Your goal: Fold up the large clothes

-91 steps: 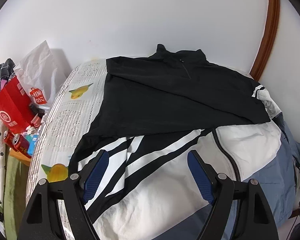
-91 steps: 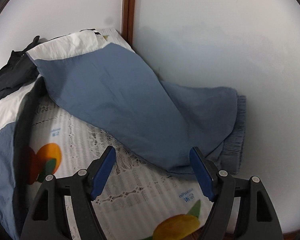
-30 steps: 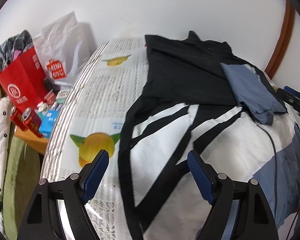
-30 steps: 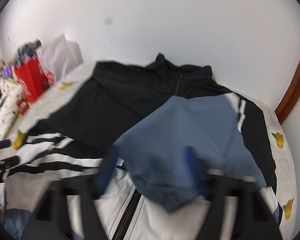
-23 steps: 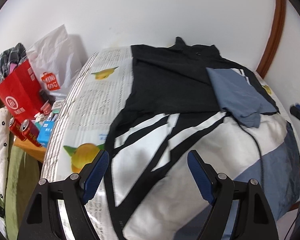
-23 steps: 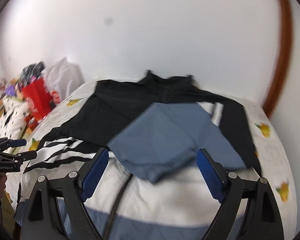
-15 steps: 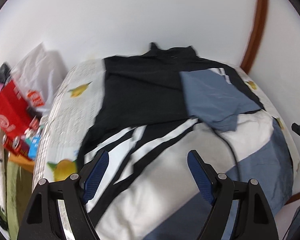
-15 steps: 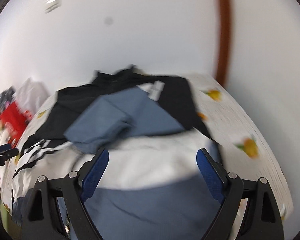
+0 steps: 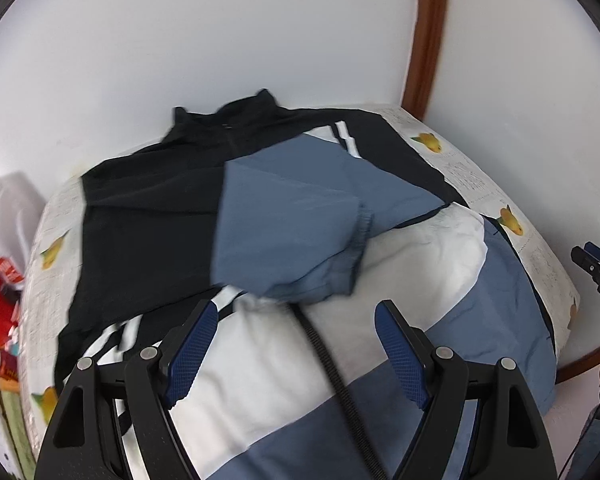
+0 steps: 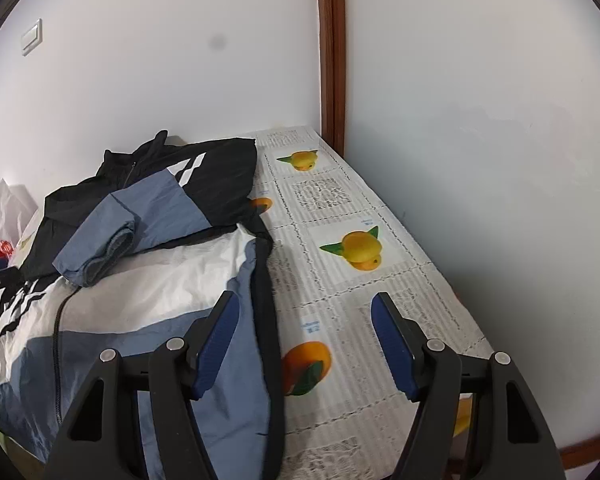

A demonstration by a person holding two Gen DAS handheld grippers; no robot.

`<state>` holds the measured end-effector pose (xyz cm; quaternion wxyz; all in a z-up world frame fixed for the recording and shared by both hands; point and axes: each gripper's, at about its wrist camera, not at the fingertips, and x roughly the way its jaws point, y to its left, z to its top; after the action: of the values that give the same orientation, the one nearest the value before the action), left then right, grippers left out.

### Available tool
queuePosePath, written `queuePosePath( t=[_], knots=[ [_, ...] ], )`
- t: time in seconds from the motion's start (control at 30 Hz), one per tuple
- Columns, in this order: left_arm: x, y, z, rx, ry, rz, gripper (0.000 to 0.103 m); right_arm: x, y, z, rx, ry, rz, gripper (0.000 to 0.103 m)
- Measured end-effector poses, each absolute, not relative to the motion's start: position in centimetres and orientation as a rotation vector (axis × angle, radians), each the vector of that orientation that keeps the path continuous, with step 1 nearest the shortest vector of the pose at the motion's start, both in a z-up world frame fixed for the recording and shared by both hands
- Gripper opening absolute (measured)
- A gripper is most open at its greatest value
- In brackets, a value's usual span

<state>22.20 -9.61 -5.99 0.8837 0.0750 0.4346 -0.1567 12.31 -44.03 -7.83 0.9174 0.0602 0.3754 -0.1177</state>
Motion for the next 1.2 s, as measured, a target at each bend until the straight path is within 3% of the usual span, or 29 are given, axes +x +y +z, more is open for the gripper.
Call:
queuePosePath(
  t=[0.4,0.7,0.83,0.9,0.97,1.07,1.2],
  knots=[
    [27.4,-15.1,-10.5,0.192,0.991,-0.329,0.079,16.5,-46.4,-8.6,0.155,0.751,-0.206,0.068],
    [29.4,-17.4,-14.0,0.247,1.038,-0.336,0.073,19.9,-45.0,-10.4,0.135,0.776,-0.143,0.068],
    [29.9,-17.3,-14.9,0.24,1.049,-0.3,0.063,20.2,-44.2,-10.8,0.111,0.79,-0.134,0.068],
    [30.1,-17.1,-14.9,0.238,1.039,-0.293,0.053,20.1,-44.0,-10.9,0.103,0.794,-0.133,0.068],
    [30.1,-17.1,-14.9,0.258,1.019,-0.294,0.033,20.0,-43.7,-10.9,0.099,0.802,-0.133,0.068],
    [30.4,-15.9,-14.0,0.204,1.013,-0.32,0.014,19.9,-43.2,-11.0,0.102,0.818,-0.127,0.068],
    [30.3,-13.4,-11.7,0.14,0.967,-0.334,0.011,20.0,-41.7,-10.7,0.086,0.831,-0.108,0.068]
  ],
)
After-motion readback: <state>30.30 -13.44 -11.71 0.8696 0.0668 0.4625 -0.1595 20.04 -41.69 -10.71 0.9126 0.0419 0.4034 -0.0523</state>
